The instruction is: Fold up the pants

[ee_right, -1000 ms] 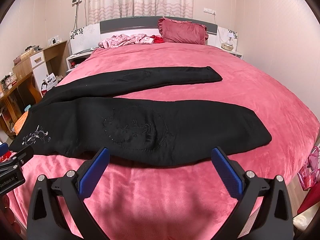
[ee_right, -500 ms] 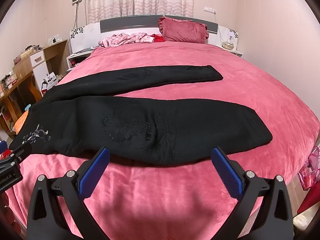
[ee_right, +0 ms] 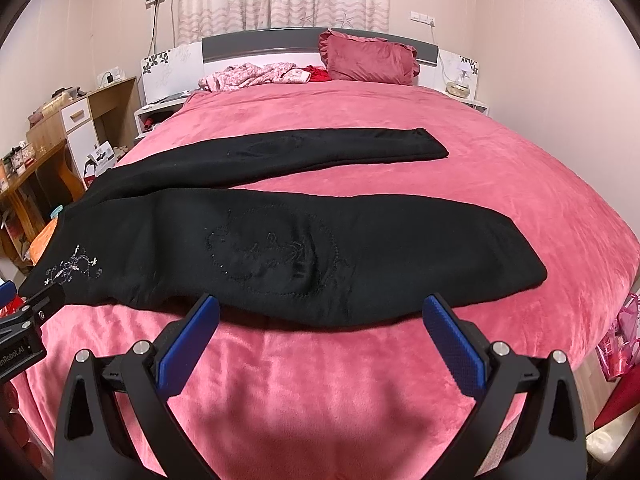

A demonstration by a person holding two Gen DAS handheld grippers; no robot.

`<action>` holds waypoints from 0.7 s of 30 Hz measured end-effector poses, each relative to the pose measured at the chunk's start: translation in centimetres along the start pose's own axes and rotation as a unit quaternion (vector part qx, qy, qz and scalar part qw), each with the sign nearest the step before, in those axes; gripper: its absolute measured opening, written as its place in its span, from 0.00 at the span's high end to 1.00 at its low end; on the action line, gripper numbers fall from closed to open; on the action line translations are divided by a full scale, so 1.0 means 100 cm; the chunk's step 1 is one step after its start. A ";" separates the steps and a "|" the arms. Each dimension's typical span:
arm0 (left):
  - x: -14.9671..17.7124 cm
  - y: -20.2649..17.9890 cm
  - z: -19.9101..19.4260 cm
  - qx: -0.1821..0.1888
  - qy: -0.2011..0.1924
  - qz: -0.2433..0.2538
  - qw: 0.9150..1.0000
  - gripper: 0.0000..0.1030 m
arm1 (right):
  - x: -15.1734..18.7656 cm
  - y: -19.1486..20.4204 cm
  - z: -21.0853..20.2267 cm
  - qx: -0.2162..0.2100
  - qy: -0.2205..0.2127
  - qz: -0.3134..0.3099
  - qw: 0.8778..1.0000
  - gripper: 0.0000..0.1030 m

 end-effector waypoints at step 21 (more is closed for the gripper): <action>0.001 0.001 0.001 0.001 -0.007 -0.001 1.000 0.03 | 0.003 0.001 0.006 -0.005 0.014 -0.002 1.000 0.02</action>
Point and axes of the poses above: each gripper's, at about its wrist camera, not at the fingertips, and z roughly the way its jaws point, y to its left, x to its underside, the point moved 7 cm from there along z, roughly the way its jaws point, and after that the axes turned 2 degrees about z, right-handed, at the moved point
